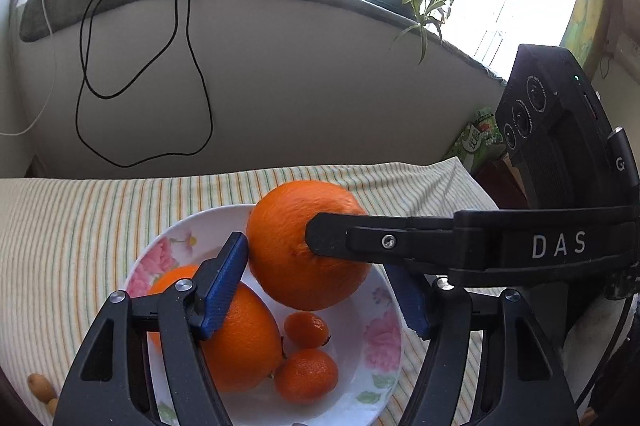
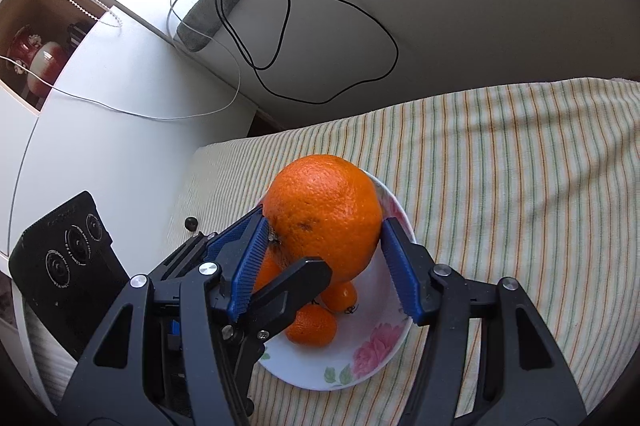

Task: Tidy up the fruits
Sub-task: 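Lift the large orange with both tools and carry it over the plate, then lower the large orange onto the plate and open both tools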

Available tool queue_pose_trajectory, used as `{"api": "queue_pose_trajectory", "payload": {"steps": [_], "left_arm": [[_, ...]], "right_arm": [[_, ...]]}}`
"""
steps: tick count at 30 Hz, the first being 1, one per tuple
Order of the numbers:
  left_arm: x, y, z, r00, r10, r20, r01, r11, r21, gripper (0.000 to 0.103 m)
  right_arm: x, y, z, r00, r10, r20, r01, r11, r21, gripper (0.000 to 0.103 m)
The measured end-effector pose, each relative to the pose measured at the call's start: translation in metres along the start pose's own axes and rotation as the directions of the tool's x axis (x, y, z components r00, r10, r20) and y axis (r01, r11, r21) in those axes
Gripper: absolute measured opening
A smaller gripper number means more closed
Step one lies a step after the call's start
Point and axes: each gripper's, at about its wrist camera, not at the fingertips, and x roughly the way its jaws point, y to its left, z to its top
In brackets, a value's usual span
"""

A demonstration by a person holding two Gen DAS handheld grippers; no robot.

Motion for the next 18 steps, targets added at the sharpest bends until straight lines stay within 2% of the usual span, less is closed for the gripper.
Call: {"api": "queue_pose_trajectory", "payload": {"steps": [4,11,18], "left_arm": [[-0.002,-0.002,0.0,1.0,0.004,0.005,-0.004,1.0,0.012,0.068],[-0.003,-0.002,0.0,1.0,-0.003,0.007,0.002,1.0,0.007,0.068],[-0.007,-0.003,-0.001,1.0,0.005,0.009,-0.006,1.0,0.012,0.069]], "right_arm": [[-0.01,-0.001,0.004,0.999,0.031,0.029,-0.032,0.999,0.006,0.061],[-0.019,0.007,0.006,0.999,0.008,0.047,-0.007,1.0,-0.023,0.061],[-0.02,0.004,0.003,0.999,-0.003,0.045,0.003,1.0,-0.004,0.061]]}}
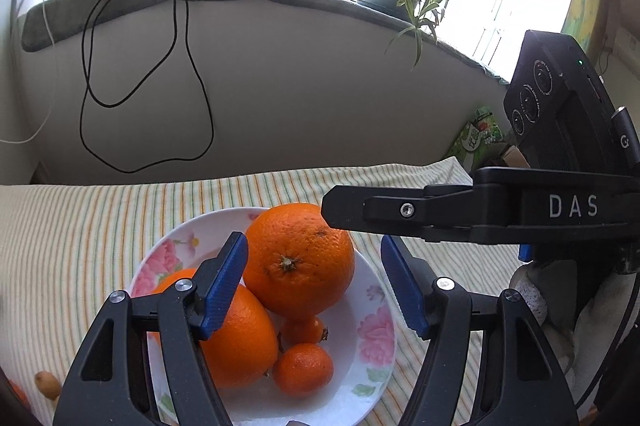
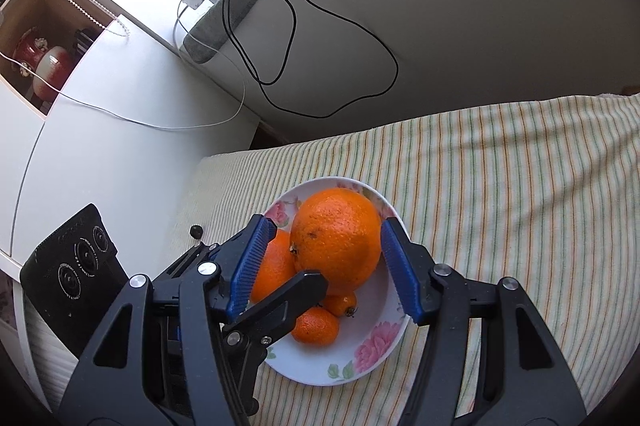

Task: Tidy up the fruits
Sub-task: 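Lower the large orange onto the plate and open both tools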

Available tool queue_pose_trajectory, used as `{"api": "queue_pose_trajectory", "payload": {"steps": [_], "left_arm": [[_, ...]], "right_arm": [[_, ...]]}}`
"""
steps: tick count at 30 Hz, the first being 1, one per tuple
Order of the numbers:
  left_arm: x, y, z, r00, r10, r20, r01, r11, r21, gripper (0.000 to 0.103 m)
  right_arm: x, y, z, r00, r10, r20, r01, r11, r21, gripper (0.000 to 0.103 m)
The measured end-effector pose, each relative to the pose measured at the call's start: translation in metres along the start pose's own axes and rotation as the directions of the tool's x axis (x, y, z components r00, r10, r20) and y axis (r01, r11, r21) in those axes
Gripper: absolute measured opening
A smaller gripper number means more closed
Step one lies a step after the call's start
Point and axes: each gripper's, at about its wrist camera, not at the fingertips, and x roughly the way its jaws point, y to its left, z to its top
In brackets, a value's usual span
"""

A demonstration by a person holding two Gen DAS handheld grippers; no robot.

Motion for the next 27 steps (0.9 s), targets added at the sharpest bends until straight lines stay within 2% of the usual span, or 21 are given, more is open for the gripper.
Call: {"api": "queue_pose_trajectory", "payload": {"steps": [4,7,22,27], "left_arm": [[-0.003,-0.001,-0.002,1.0,0.005,-0.001,-0.005,1.0,0.001,0.069],[-0.007,-0.001,-0.004,1.0,0.008,0.002,-0.008,1.0,0.005,0.069],[-0.033,0.005,-0.011,0.999,0.03,0.031,-0.029,1.0,-0.005,0.071],[-0.044,0.004,-0.016,0.998,0.05,0.044,-0.051,0.999,0.018,0.071]], "right_arm": [[-0.005,0.001,0.0,1.0,-0.019,0.013,0.019,1.0,0.003,0.063],[-0.01,0.002,-0.001,0.999,-0.031,0.031,0.031,0.999,0.008,0.078],[-0.03,0.026,-0.012,0.991,-0.084,0.101,0.089,0.995,-0.053,0.079],[-0.037,0.038,-0.023,0.986,-0.103,0.131,0.116,0.989,-0.09,0.079]]}}
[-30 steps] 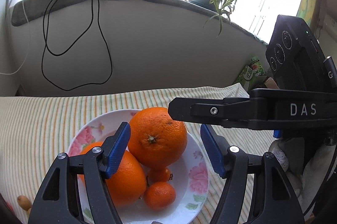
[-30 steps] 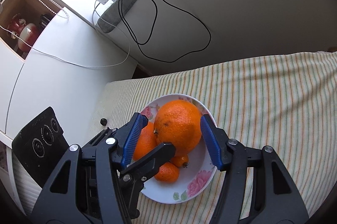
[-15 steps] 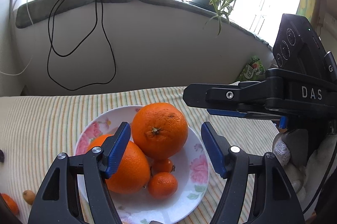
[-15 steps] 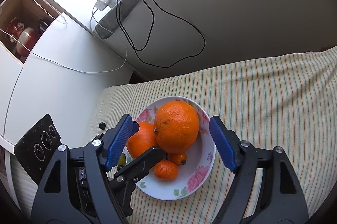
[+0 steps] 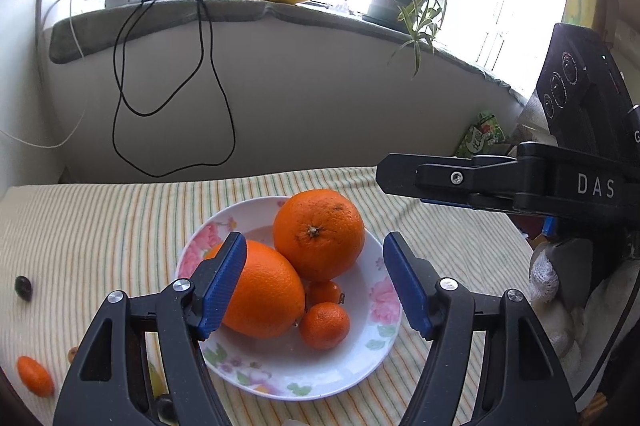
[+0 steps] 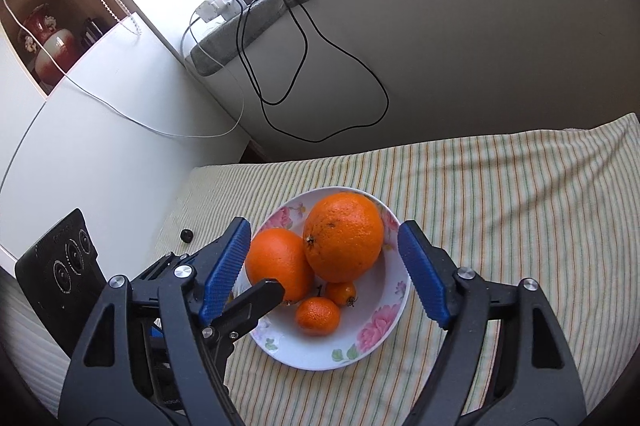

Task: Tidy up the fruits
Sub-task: 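Lower the large orange onto the plate and open both tools, then move the left tool to a small tangerine while the right tool moves to a dark plum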

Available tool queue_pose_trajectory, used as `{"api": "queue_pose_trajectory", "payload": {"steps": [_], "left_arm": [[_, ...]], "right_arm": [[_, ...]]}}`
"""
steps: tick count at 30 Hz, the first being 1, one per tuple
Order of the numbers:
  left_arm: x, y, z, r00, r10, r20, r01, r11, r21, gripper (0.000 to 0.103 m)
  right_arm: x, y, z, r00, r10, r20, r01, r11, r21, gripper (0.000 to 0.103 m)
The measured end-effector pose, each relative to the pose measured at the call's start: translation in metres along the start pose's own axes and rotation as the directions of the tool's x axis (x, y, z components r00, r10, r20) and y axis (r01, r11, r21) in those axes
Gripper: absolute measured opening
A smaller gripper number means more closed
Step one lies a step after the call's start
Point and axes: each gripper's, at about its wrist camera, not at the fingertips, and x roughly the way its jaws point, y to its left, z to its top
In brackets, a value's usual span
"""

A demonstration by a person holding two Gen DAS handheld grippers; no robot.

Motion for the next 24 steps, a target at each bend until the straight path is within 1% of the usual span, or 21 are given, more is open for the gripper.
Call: {"api": "queue_pose_trajectory", "payload": {"steps": [7,13,16,20,24], "left_arm": [[-0.018,0.009,-0.011,1.0,0.021,0.013,-0.021,1.0,-0.009,0.071],[-0.042,0.021,-0.025,0.998,0.041,0.038,-0.039,0.999,-0.038,0.071],[-0.056,0.033,-0.035,0.997,0.058,0.056,-0.054,0.996,-0.065,0.071],[-0.074,0.055,-0.049,0.995,0.085,0.057,-0.079,0.992,-0.102,0.071],[-0.091,0.079,-0.063,0.989,0.135,0.065,-0.125,0.981,-0.146,0.07]], "right_arm": [[-0.013,0.017,-0.015,0.999,-0.011,0.047,0.013,0.999,-0.046,0.079],[-0.022,0.038,-0.033,0.997,0.01,0.081,-0.001,0.994,-0.109,0.079],[-0.025,0.051,-0.046,0.995,0.024,0.092,-0.011,0.99,-0.144,0.079],[-0.026,0.076,-0.068,0.995,0.039,0.094,-0.016,0.973,-0.23,0.079],[-0.021,0.104,-0.091,0.996,0.041,0.084,-0.011,0.945,-0.327,0.079]]}}
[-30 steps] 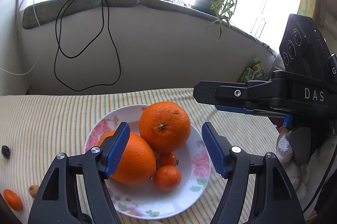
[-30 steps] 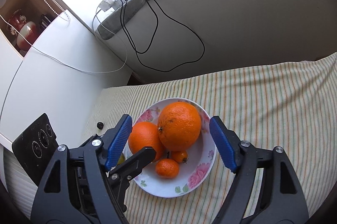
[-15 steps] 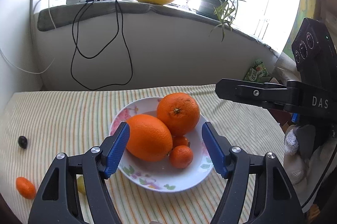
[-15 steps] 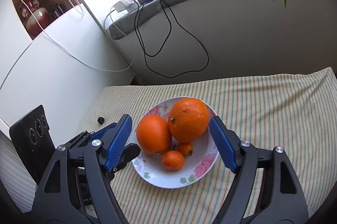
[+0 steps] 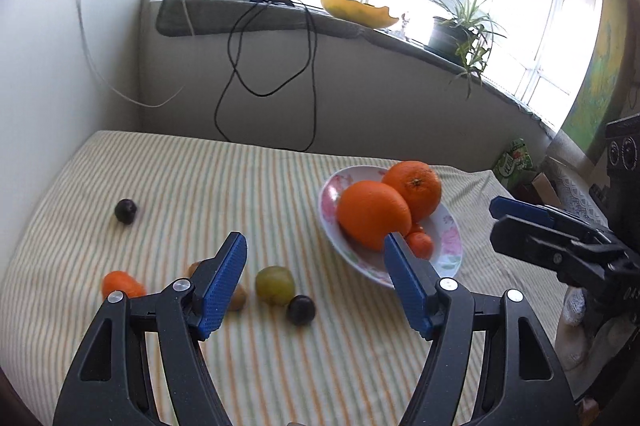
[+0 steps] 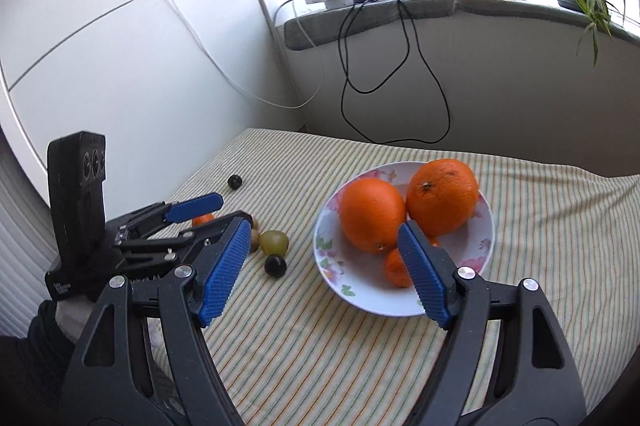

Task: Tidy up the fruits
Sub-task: 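Move the left tool to a small tangerine while the right tool moves to a dark plum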

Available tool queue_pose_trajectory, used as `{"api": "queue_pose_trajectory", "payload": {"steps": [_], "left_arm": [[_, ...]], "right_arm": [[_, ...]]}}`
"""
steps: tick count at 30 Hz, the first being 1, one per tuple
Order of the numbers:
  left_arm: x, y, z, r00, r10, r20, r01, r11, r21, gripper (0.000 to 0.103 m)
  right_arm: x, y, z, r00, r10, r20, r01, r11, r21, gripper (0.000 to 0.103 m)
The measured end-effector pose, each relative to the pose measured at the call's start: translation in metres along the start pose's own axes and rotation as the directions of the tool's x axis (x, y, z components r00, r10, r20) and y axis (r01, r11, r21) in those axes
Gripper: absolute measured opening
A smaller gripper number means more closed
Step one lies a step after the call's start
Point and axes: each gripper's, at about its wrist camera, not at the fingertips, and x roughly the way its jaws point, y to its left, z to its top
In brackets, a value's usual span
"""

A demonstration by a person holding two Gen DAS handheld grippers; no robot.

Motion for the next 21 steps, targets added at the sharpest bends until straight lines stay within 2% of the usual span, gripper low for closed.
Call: {"api": "queue_pose_trajectory", "payload": {"steps": [7,8,10,13,21], "left_arm": [[-0.023,0.046,-0.016,0.998,0.066,0.009,-0.065,0.996,-0.068,0.07],[-0.026,0.052,-0.019,0.997,0.078,0.008,-0.077,0.994,-0.076,0.069],[-0.03,0.065,-0.023,0.996,0.092,0.004,-0.091,0.992,-0.089,0.064],[-0.034,0.081,-0.03,0.994,0.11,-0.004,-0.11,0.988,-0.11,0.063],[-0.029,0.108,-0.044,0.991,0.131,-0.037,-0.135,0.979,-0.15,0.059]], "right_arm": [[0.024,0.04,-0.02,0.997,0.042,-0.068,-0.048,0.995,-0.085,0.077],[0.029,0.045,-0.023,0.996,0.043,-0.079,-0.05,0.994,-0.1,0.074],[0.039,0.053,-0.028,0.993,0.051,-0.111,-0.064,0.991,-0.121,0.061],[0.053,0.061,-0.036,0.987,0.059,-0.151,-0.079,0.988,-0.134,0.057],[0.084,0.074,-0.046,0.977,-0.017,-0.211,-0.024,0.981,-0.194,0.05]]}}
